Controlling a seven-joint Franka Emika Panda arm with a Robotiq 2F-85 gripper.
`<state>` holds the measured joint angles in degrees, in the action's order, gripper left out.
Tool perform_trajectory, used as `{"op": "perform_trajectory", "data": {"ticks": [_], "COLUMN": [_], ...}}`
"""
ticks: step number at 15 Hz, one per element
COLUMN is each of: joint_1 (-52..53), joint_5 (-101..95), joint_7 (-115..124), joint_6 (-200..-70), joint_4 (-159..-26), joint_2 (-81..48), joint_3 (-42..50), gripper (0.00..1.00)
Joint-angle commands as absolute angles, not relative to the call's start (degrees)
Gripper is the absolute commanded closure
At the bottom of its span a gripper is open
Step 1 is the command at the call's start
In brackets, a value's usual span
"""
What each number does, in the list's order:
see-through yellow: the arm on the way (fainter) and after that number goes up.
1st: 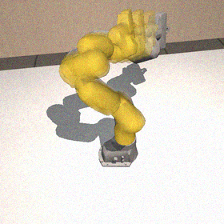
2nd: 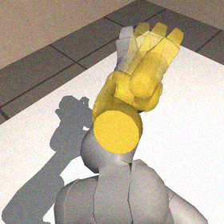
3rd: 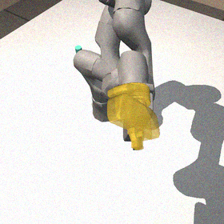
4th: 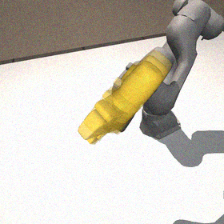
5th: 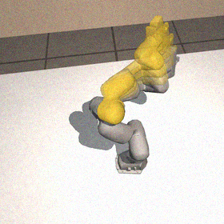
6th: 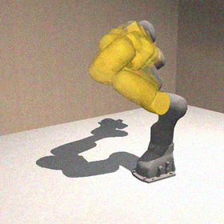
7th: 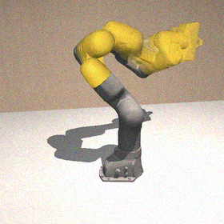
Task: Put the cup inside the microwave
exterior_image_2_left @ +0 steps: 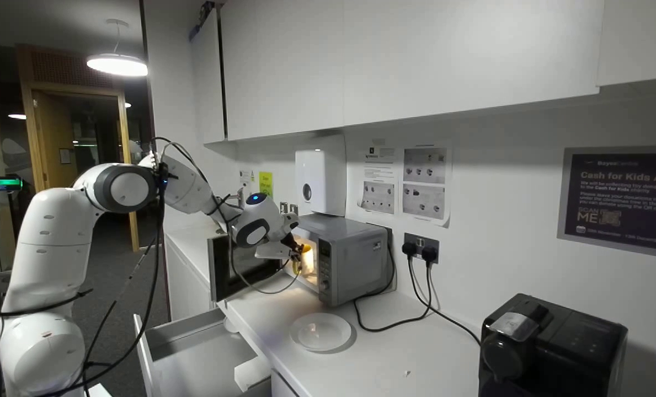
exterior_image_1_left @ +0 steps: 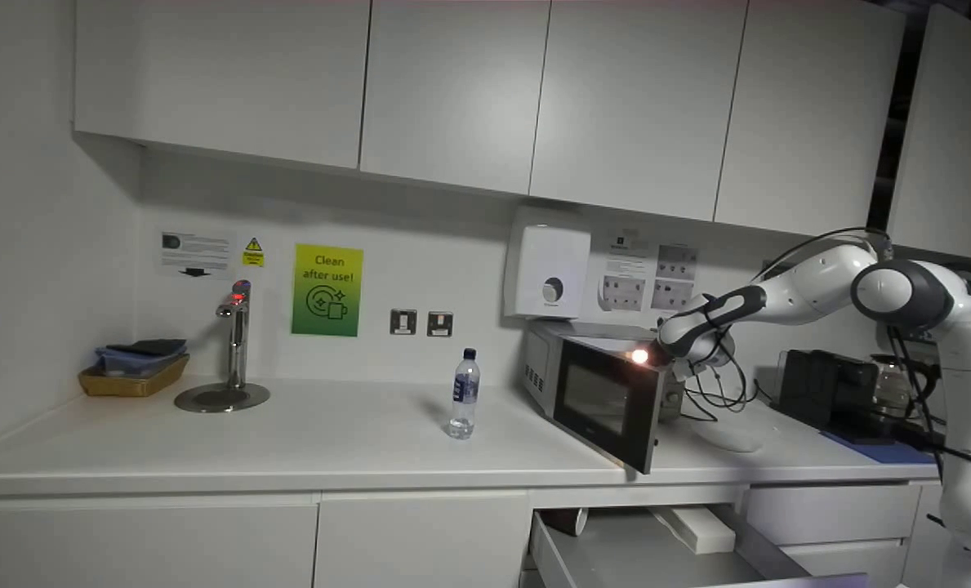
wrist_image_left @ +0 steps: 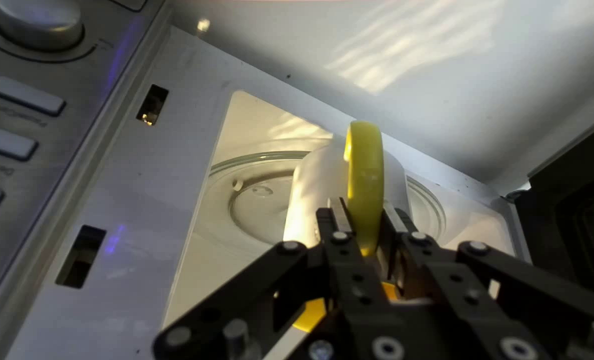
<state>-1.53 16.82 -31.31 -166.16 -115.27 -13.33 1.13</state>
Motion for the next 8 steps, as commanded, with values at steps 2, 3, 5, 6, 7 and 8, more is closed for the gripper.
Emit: {"op": "perform_trajectory", "data": {"ticks": [2, 3, 5, 6, 7, 8], "joint_1": [-2.10, -2.12, -2.16, -2.14, -2.16, -2.15], "joint_5": [17.46, 17.51, 17.60, 17.59, 17.64, 17.63], "joint_7": [-32.70, -32.69, -32.71, -32.68, -32.68, -32.67], "joint_6": [-169.18, -169.29, -169.40, -169.42, -169.43, -169.43], "joint_4": [-112.43, -112.16, -111.70, -111.56, -111.38, -111.18], "joint_2": [-14.94, -15.20, -15.66, -15.79, -15.93, -16.08], "joint_3": [0.66, 0.61, 0.52, 0.51, 0.47, 0.47], "gripper": [0.96, 0.96, 0.96, 0.96, 0.96, 0.96]}}
